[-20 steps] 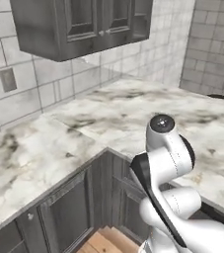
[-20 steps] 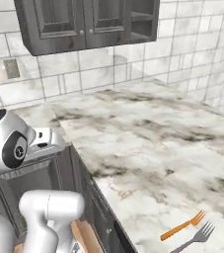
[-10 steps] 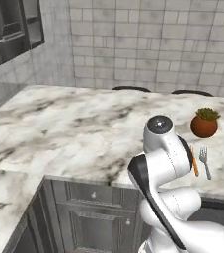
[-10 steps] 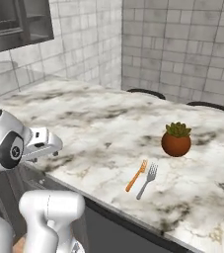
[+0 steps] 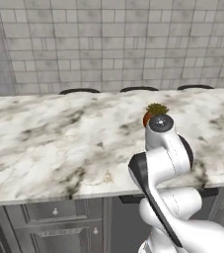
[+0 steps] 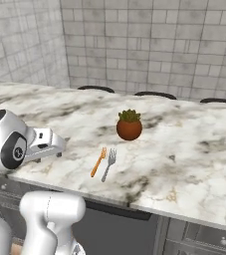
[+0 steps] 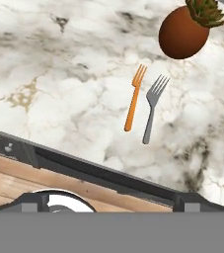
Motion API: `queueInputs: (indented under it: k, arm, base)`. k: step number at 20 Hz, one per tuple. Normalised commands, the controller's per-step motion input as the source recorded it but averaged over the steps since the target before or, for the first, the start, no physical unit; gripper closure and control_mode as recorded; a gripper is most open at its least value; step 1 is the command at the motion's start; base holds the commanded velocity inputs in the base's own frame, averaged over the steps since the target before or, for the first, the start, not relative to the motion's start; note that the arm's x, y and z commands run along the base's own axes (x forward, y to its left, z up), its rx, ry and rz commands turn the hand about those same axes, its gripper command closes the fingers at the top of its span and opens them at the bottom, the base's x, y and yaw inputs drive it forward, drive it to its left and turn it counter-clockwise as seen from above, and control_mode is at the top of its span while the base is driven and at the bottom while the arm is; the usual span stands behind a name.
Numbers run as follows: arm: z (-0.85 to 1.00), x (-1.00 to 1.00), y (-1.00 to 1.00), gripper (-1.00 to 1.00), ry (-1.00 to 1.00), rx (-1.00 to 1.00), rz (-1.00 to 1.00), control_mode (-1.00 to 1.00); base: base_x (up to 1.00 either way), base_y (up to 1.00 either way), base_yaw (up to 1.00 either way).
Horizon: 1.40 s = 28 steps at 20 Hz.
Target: Organize the utensils by type. Pick up the wooden spoons from the counter and place them in the open cabinet. Then pick up the metallic utensils from the counter and place them in the open drawer.
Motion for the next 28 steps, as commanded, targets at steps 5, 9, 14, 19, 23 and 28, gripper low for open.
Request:
queueInputs:
  k: [5,9,14,19,23,28]
  arm:
    - [0.0,0.0,0.0,-1.0,0.0,0.0,0.0,1.0]
    - [0.0,0.0,0.0,-1.0,0.0,0.0,0.0,1.0]
    - [0.0,0.0,0.0,-1.0,0.0,0.0,0.0,1.0]
    - [0.0,0.0,0.0,-1.0,0.0,0.0,0.0,1.0]
    - [0.0,0.0,0.0,-1.0,0.0,0.0,0.0,1.0]
    - [0.0,0.0,0.0,-1.0,0.0,0.0,0.0,1.0]
  base:
    - [-0.13,-0.35,-0.21]
    - [0.0,-0.09,-0.03]
    - [0.1,0.03,0.0]
    - [0.1,0.07,-0.02]
    - [0.11,0.04,-0.06]
    - [0.14,0.02,-0.05]
